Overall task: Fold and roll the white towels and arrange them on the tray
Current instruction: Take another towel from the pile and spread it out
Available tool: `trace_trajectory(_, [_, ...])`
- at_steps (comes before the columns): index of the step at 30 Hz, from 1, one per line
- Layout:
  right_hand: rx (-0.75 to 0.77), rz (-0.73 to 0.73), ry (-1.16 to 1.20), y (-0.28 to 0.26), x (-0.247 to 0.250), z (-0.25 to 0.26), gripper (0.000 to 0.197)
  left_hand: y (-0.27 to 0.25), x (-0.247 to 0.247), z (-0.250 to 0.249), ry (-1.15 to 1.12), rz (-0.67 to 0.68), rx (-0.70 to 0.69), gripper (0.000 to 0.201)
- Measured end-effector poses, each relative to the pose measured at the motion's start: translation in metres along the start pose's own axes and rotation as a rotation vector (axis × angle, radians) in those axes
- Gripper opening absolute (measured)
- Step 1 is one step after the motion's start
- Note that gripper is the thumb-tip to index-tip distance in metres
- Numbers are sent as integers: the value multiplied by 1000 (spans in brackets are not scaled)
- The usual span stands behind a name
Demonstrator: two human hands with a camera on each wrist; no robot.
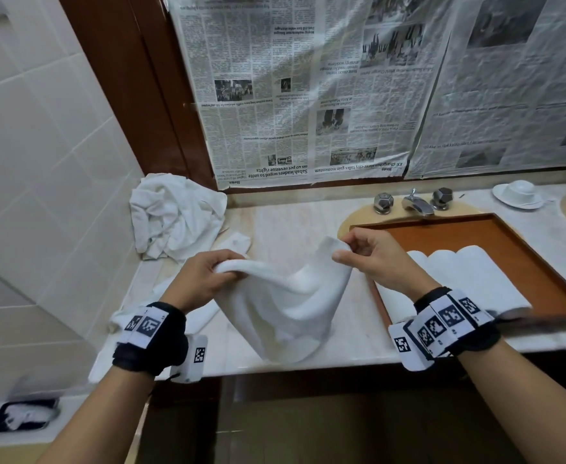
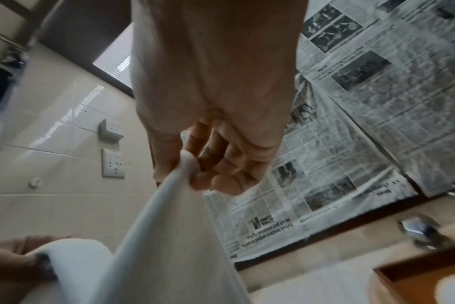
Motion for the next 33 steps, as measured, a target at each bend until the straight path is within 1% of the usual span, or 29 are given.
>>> trace_trajectory(2, [-42,3,-16,2,-4,-20,16,-4,-3,19,-35,56,79,31])
trace_trajectory(5, [-135,2,-44,1,-14,-51,11,-15,-14,49,-185,132,247,40])
trace_trajectory(7, [-168,7,-47,-1,-24,-67,9,-21,-19,65,-207,153,297,44])
trace_trajectory(9, [-202,18,-39,-2,-35,-81,8,-28,-23,75,-225,129,292,35])
trace_trajectory(10, [-216,18,-41,-1,-40,-87,9,-29,-24,79,-192,116,272,28])
trace_trajectory(12, [-225,-8,-121,2,-50,-101,15,-33,-31,86,-43,121,230,23])
trace_trajectory(14, [-220,-45,-298,8,-60,-118,23,-35,-41,95,62,138,218,32])
trace_trajectory(15, [-231,-45,-402,10,-67,-128,24,-35,-49,99,94,149,214,42])
trace_trajectory(16, [-240,-29,-484,12,-75,-138,23,-35,-59,106,120,167,213,56])
trace_trajectory(17, [-246,-5,-530,13,-85,-148,21,-33,-69,112,147,199,205,68])
trace_trajectory(18, [-251,22,-552,13,-94,-156,17,-31,-80,119,181,245,215,74])
trace_trajectory(20, [-287,73,-539,11,-108,-167,13,-32,-98,132,264,356,283,74])
trace_trajectory(22, [-339,89,-503,4,-116,-173,15,-37,-111,142,307,449,328,78])
trace_trajectory(24, [-358,129,-513,-6,-122,-177,17,-39,-126,143,319,509,270,83])
trace_trajectory(25, [-361,162,-515,-12,-125,-178,18,-41,-133,140,314,524,239,81])
trace_trajectory(26, [-370,206,-509,-19,-127,-179,18,-46,-137,137,315,538,233,75])
trace_trajectory(28, [-416,329,-510,-34,-130,-179,19,-57,-140,130,316,595,223,54])
trace_trajectory(30, [-475,483,-537,-50,-132,-175,18,-71,-143,129,244,690,261,33])
trace_trajectory(32, [-575,622,-488,-65,-133,-172,20,-82,-141,124,180,779,291,27])
trace_trajectory(33, [-601,653,-454,-69,-133,-169,24,-84,-136,120,173,790,286,26])
Point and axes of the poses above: each hand's wrist, its own y-axis towards the middle knuckle, its own x-axis out of the back of the hand, z = x × y, the point moved 8 cm from there along y, towards the middle knuckle, and after that the axes turned 12 degrees about -x, right-handed, at the moved point
